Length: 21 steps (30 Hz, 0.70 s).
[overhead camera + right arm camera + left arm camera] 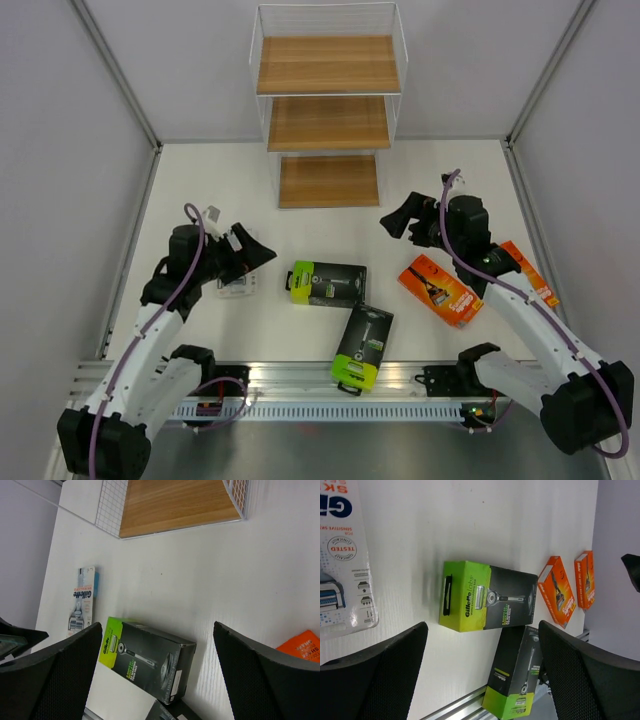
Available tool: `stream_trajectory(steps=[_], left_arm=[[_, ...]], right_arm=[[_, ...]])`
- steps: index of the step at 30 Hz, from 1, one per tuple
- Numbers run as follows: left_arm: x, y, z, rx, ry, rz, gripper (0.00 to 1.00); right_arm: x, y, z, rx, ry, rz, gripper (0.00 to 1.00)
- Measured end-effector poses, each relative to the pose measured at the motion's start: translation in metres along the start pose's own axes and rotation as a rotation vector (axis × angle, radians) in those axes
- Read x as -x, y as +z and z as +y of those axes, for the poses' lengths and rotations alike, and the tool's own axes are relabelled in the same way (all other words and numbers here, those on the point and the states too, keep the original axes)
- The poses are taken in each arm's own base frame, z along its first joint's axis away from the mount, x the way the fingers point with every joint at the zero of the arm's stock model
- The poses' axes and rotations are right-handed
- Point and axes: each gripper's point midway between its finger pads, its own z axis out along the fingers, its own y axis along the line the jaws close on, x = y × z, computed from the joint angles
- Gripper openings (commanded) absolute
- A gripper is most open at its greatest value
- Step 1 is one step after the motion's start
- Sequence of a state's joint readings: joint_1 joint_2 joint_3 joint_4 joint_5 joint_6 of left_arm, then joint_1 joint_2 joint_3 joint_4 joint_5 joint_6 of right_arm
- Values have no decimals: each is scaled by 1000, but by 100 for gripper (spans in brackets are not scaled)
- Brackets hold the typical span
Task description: Place and organize the shaving razors onto the shelf
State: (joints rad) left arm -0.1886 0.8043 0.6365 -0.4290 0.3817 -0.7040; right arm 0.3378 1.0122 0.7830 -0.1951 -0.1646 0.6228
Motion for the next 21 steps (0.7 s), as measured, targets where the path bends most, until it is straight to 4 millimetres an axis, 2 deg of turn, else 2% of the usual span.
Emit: stream_trajectory(steps=[4, 6, 8, 15, 18, 21], left_arm=[[-18, 8, 17, 24, -40, 46, 94], [-33, 12, 23, 19, -61, 97, 90], [-39, 13, 23, 6, -70, 119, 86], [-29, 27, 7, -127, -50, 70, 79], [-37, 43, 20, -120, -94, 83, 70], [-55, 57, 42, -75, -162, 129, 63]], right_arm=[[2, 3, 0, 6, -13, -15, 98], [2, 6, -2, 2, -8, -13, 98], [0, 9, -3, -5, -1, -5, 98], [-3, 13, -6, -16, 26, 8, 98], [-1, 11, -4, -14, 41, -4, 98], [4, 3, 0, 3, 61, -43, 98]])
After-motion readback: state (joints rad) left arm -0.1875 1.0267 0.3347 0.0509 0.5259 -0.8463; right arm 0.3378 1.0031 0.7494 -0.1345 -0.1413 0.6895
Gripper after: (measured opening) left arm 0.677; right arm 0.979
